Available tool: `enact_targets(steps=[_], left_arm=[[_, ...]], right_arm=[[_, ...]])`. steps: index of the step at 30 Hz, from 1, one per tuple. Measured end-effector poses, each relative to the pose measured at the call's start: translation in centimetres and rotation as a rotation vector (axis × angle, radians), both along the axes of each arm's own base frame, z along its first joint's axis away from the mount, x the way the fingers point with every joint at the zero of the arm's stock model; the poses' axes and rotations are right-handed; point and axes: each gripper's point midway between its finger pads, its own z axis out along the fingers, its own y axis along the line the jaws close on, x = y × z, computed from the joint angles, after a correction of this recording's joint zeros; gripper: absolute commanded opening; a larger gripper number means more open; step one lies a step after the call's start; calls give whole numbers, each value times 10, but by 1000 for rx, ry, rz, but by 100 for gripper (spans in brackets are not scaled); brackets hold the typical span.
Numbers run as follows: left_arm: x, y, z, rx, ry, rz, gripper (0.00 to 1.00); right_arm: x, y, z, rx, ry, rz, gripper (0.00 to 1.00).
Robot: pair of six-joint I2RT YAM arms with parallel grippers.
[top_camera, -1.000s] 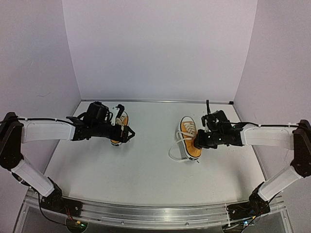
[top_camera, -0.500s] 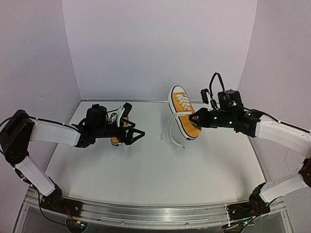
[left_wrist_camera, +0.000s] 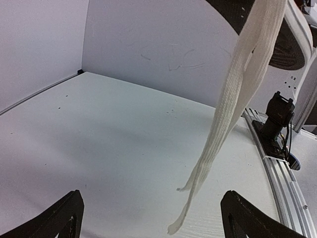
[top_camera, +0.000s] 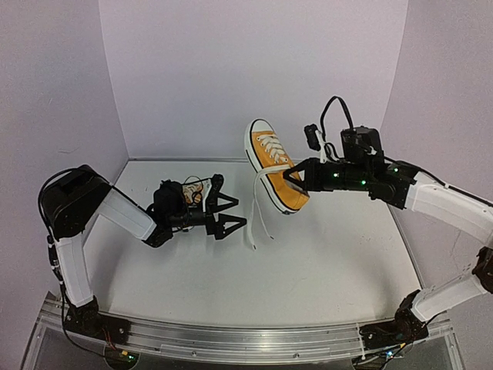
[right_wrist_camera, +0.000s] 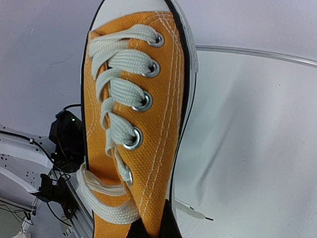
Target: Tie the shoes
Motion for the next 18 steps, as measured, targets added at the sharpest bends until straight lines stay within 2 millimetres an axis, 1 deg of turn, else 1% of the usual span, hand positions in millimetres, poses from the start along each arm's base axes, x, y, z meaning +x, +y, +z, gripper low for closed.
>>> enact_targets(steps=[5,7,9,12,15,16,17,18], left_arm=[[-15,-19,-5,-32,-33,-90,99],[-22,-24,-7,-47,-40,-118,94],[-27,-28,-7,-65,-41,-140,80],[-28,-31,-10,-81,-28,-145,49],[-24,-32,-14,-86,-15,-126,22],[-23,-32,-14,-89,-10,-120,11],[-21,-32,-14,-90,-14,-111,4],[-21,-32,-14,-94,-13,-108,0]], right_arm=[[-2,7,8,12,-8,19,0],[-2,7,12,16,-11,21,0],[-1,8,15,21,-16,22,0],[-1,9,19,26,-22,22,0],[0,9,20,28,-23,21,0],[0,9,20,28,-22,20,0],[0,9,20,29,-22,18,0],[0,9,20,28,-22,17,0]])
